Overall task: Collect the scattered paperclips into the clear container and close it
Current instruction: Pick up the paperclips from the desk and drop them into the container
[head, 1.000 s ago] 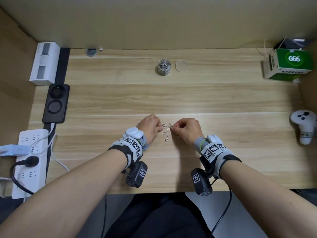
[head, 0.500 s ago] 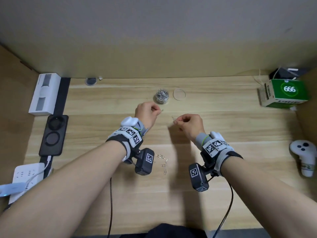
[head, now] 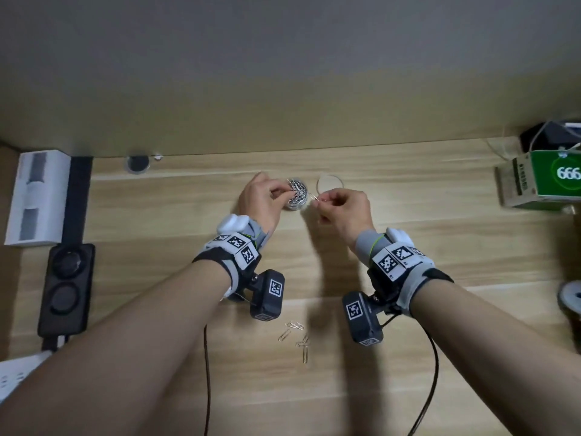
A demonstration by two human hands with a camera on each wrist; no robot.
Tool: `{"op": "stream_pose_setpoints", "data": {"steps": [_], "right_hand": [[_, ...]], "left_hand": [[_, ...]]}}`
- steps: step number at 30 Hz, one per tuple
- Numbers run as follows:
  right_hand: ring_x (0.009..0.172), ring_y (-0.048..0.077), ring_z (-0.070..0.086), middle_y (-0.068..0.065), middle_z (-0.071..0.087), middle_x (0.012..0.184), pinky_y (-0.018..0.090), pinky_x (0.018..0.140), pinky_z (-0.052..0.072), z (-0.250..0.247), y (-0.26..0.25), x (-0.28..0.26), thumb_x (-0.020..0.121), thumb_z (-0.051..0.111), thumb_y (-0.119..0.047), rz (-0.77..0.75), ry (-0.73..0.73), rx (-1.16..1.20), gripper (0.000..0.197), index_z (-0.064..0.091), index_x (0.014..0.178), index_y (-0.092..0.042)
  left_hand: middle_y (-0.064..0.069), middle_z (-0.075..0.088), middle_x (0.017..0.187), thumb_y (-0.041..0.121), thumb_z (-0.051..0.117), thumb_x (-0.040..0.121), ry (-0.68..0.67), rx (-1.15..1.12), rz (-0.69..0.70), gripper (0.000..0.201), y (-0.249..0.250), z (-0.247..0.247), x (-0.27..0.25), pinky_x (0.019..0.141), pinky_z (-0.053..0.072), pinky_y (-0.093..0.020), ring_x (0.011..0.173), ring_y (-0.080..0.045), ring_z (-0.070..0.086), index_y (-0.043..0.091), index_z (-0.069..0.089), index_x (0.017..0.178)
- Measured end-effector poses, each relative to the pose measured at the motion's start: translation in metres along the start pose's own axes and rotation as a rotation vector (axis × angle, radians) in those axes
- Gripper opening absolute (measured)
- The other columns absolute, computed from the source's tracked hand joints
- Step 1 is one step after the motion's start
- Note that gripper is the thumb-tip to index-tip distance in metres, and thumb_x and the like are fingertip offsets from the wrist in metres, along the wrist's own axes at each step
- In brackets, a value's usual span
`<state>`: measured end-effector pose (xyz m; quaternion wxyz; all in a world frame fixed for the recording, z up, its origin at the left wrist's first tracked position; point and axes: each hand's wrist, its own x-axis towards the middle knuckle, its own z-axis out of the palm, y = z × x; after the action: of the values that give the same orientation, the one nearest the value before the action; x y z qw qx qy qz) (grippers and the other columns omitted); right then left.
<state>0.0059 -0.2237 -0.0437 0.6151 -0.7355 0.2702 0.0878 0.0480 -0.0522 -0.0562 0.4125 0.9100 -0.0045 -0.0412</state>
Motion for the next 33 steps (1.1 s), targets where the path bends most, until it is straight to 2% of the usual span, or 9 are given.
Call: {"op": "stream_pose_setpoints", "data": {"steps": [3,5,8,13,17,21,24,28,33], "right_hand": [[0.045,0.012,0.055,0.002,0.060,0.061,0.024,0.051,0.052,0.011,-0.013,0.008,0.079,0.079,-0.004,-0.051,-0.040,-0.022,0.016,0.067,0.073,-0.012],[0.046,0.011,0.056,0.005,0.062,0.064,0.025,0.051,0.051,0.020,-0.018,0.011,0.077,0.081,-0.006,-0.084,-0.054,-0.078,0.016,0.067,0.073,-0.014],[0.059,0.016,0.061,0.006,0.067,0.070,0.038,0.068,0.060,0.027,-0.020,0.015,0.073,0.084,-0.009,-0.129,-0.045,-0.154,0.013,0.073,0.077,-0.016],[0.082,0.020,0.071,0.007,0.075,0.087,0.040,0.090,0.057,0.029,-0.022,0.009,0.078,0.076,-0.006,-0.206,-0.005,-0.198,0.018,0.076,0.094,-0.012],[0.093,0.023,0.070,0.008,0.075,0.100,0.042,0.096,0.053,0.017,-0.005,-0.001,0.084,0.057,0.002,-0.235,0.095,-0.274,0.028,0.074,0.102,-0.012],[0.098,0.020,0.065,0.007,0.072,0.109,0.040,0.101,0.050,0.009,0.013,-0.017,0.090,0.058,-0.008,-0.167,0.061,-0.257,0.032,0.068,0.120,-0.012],[0.113,0.026,0.062,0.008,0.069,0.122,0.039,0.106,0.046,0.008,0.019,-0.027,0.087,0.045,-0.005,-0.176,-0.020,-0.342,0.048,0.060,0.132,-0.013],[0.116,0.035,0.058,0.012,0.068,0.121,0.040,0.101,0.047,0.010,0.031,-0.025,0.069,0.033,-0.015,-0.277,-0.077,-0.559,0.064,0.064,0.125,-0.014],[0.126,0.030,0.053,0.011,0.063,0.134,0.030,0.108,0.038,0.007,0.029,-0.032,0.078,0.044,-0.010,-0.275,-0.069,-0.554,0.055,0.062,0.130,-0.010]], "left_hand": [[0.011,0.061,0.082,0.039,0.075,0.075,0.048,-0.083,-0.030,0.013,-0.011,-0.003,-0.002,0.067,0.054,-0.037,0.072,-0.007,0.061,0.033,0.070,0.084],[0.012,0.062,0.081,0.039,0.073,0.076,0.069,-0.093,-0.050,0.010,-0.019,-0.008,-0.006,0.066,0.054,-0.038,0.070,-0.006,0.060,0.031,0.069,0.081],[0.015,0.062,0.079,0.042,0.069,0.074,0.083,-0.104,-0.066,0.010,-0.028,-0.016,-0.012,0.065,0.054,-0.039,0.067,-0.005,0.058,0.034,0.066,0.080],[0.018,0.061,0.076,0.042,0.068,0.073,0.071,-0.086,-0.088,0.006,-0.037,-0.029,-0.027,0.065,0.054,-0.037,0.063,-0.001,0.053,0.039,0.066,0.077],[0.016,0.059,0.079,0.014,0.066,0.077,0.022,-0.097,-0.072,0.018,-0.040,-0.031,-0.042,0.071,0.054,-0.036,0.061,-0.001,0.052,0.031,0.070,0.081],[0.019,0.056,0.082,0.006,0.060,0.080,-0.056,-0.039,-0.014,0.025,-0.046,-0.026,-0.058,0.076,0.055,-0.033,0.074,-0.007,0.061,0.026,0.070,0.093],[0.008,0.059,0.097,0.001,0.055,0.081,-0.122,-0.036,0.017,0.030,-0.046,-0.023,-0.066,0.083,0.053,-0.033,0.086,-0.012,0.063,0.016,0.068,0.103],[-0.002,0.059,0.114,0.000,0.053,0.083,-0.158,0.017,0.066,0.035,-0.047,-0.018,-0.068,0.090,0.049,-0.032,0.097,-0.018,0.060,0.009,0.064,0.115],[-0.003,0.058,0.113,-0.003,0.053,0.078,-0.169,0.064,0.095,0.036,-0.051,-0.015,-0.065,0.090,0.049,-0.037,0.096,-0.022,0.059,0.007,0.066,0.111]]}}
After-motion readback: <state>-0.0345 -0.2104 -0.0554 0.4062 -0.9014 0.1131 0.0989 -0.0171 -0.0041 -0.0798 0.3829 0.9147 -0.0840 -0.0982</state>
